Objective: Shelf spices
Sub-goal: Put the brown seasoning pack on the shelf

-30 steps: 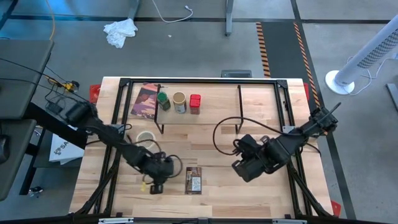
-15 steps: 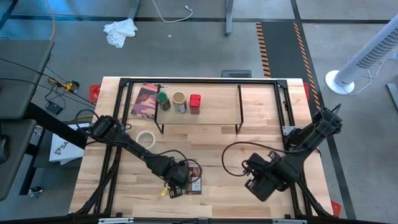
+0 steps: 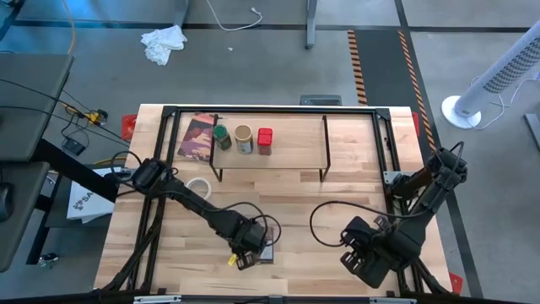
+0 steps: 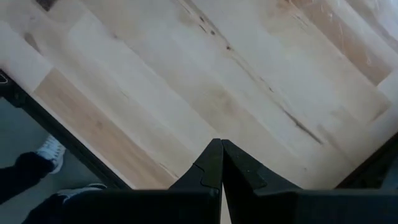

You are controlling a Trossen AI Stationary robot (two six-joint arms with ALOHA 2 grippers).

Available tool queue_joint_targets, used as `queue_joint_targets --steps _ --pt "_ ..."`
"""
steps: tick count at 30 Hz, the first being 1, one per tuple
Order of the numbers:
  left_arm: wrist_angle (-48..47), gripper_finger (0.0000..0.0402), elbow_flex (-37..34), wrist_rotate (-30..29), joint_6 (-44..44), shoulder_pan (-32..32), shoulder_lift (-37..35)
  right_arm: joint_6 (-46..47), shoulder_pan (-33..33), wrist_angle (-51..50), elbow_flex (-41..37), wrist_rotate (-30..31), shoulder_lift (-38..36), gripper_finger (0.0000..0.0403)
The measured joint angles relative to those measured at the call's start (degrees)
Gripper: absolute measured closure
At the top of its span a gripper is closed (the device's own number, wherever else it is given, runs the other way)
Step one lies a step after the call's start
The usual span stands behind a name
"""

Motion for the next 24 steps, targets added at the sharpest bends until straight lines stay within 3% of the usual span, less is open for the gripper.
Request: queue_joint_targets --steps 7,16,21,24 --pt "6.5 0.0401 -0.2 -0.6 -0.9 2.5 0.3 6.8 3.3 -0.5 0.0 1.2 0.0 0.0403" --pt "33.4 0.0401 -0.2 -9.7 4.5 5.0 0.8 16.3 5.4 -1.4 0.0 7.1 0.0 0.0403" --pt "37.8 0.0401 -0.2 -5.0 4.1 7.3 -0.5 16.5 5.3 -1.5 0.0 7.5 0.0 0.0403" --pt "34.1 0.0401 -0.1 -2.9 8.4 8.3 -3.8 16.5 5.0 -1.5 0.0 8.2 0.0 0.0403"
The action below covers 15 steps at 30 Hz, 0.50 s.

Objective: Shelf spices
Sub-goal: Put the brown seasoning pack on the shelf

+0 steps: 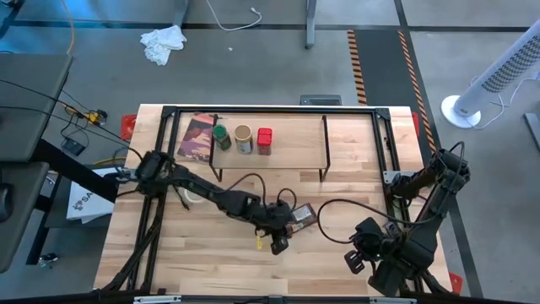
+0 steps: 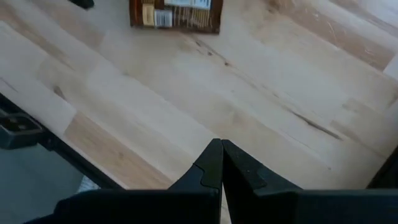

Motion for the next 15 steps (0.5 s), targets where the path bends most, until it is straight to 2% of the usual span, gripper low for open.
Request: queue_joint_targets --steps 5,8,11,15 --pt "-13.3 0.0401 0.0 -6.7 3.7 1.7 -4.2 0.0 -2.2 0.1 -0.5 2.2 0.0 0.0402" --pt "-17.2 0.0401 0.0 -6.4 3.7 3.5 -5.2 -1.2 -4.8 0.9 -3.1 2.2 0.0 0.0387" --pt "-18.6 0.0401 0.0 -3.3 3.7 4.6 -5.2 -5.0 -8.3 5.1 -7.1 0.8 0.0 0.0346" --pt "-17.4 0.0401 0.0 -2.6 5.2 4.4 -5.4 -11.1 -14.2 16.5 -13.0 -1.8 0.0 0.0265"
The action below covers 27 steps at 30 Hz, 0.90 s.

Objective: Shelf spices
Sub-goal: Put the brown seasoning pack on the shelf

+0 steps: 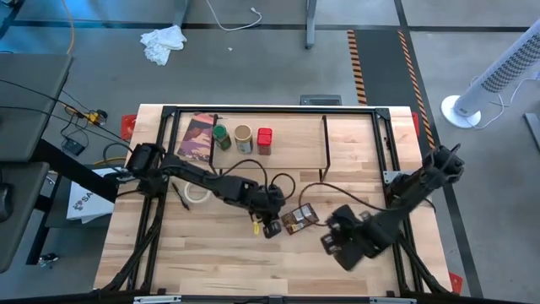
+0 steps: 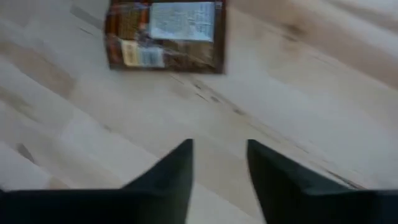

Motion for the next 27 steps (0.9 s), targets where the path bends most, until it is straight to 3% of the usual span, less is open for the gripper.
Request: queue_joint_targets --steps 5,9,17,27 --pt "-0.8 0.0401 -0.5 0.0 0.3 0.0 0.0 -1.8 -8.2 9.1 -5.4 -2.9 0.0 0.0162" --pt "-2.5 0.0401 -0.6 -0.1 0.1 -0.4 0.0 -2.1 -15.2 11.8 -8.6 -7.2 0.0 0.0118" --pt "-1.9 0.0401 -0.5 -3.1 0.1 -2.8 0.2 -12.9 -23.7 27.5 -14.6 -12.1 0.0 0.0111" --pt "-2.3 0.0401 -0.6 -4.7 -7.3 -6.0 2.9 -13.4 -27.2 29.6 -17.8 -12.1 0.2 0.0111"
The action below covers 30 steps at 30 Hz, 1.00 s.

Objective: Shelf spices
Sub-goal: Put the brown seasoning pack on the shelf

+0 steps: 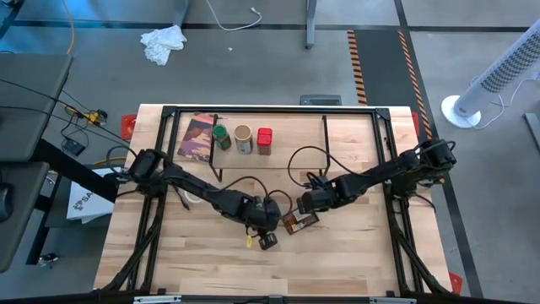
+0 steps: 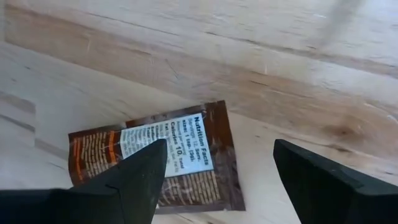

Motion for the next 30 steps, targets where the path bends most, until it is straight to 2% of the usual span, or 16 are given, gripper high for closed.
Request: queue_joint_targets --steps 11,18,24,30 --pt "1.3 0.0401 0.0 0.4 -2.6 -0.8 1.7 2.8 0.8 6.1 -1.4 -1.7 4.9 0.0111" --pt "2.9 0.0401 0.0 4.9 -4.5 0.0 4.2 5.7 1.8 7.9 -0.8 -2.2 6.4 0.0127" --pt "4.3 0.0401 0.0 6.9 -5.3 0.0 5.5 8.9 2.7 7.5 -0.9 -2.2 6.9 0.0198" --pt "4.6 0.0401 0.0 7.0 -5.7 0.0 5.7 9.9 2.9 7.0 -0.8 -3.1 7.9 0.0308"
